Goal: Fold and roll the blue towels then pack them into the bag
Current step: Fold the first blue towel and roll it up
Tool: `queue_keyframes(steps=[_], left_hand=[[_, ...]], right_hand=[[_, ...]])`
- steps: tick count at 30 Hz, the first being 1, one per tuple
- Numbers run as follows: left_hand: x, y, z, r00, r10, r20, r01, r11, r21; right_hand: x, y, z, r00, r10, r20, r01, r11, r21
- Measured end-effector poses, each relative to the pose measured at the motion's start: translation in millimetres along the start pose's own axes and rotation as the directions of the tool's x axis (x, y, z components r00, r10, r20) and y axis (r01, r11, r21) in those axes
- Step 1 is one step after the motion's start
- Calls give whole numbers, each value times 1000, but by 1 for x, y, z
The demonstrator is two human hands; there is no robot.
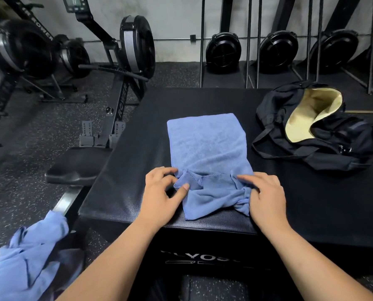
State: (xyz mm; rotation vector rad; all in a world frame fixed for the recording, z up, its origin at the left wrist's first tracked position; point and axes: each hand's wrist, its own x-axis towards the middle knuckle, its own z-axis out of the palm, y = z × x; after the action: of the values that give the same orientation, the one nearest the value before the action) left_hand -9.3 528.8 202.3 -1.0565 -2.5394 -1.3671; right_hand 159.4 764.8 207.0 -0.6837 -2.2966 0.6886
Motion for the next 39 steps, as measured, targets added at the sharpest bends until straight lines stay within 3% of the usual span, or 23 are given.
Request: queue_keyframes(steps=[4,6,9,14,20,27,29,31,33,35,39], left_hand=[[0,4,-3,992,-20,-121,10,996,-86],[-2,7,-5,987,43,-153,-58,994,-97],[-3,7,1,981,196,16,-196,980,29],[0,5,8,957,172,234,-232,937,260],[-6,15,8,968,160,195,-227,889,398],[-41,35,-38,969,192,153,-231,925,301],[-49,32,-48,987,104,122,-128,969,214],[-51,30,-56,997,-59,48,59,998,13],[-42,34,-60,974,-225,-27,212,946,-245],[-24,38,-62,935,-338,-112,267,873,-409],[23,38,-59,915,-368,-168,276,872,-405]], right_hand=[[-4,-2,-5,982,85,-167,-66,991,118],[-3,-4,-7,992,72,-104,-54,985,167],[3,-1,0,990,-98,104,92,993,70],[2,-1,7,970,-35,242,69,988,-136],[-2,-13,-4,979,-3,204,36,987,-158],[-39,-26,-47,995,-20,94,41,973,-226],[-47,-26,-58,990,58,130,-36,985,-168],[-46,-28,-65,980,114,164,-125,991,55],[-36,-33,-71,982,146,121,-169,962,213],[-16,-32,-71,985,164,45,-170,947,272],[39,-33,-62,990,142,-13,-136,968,212]])
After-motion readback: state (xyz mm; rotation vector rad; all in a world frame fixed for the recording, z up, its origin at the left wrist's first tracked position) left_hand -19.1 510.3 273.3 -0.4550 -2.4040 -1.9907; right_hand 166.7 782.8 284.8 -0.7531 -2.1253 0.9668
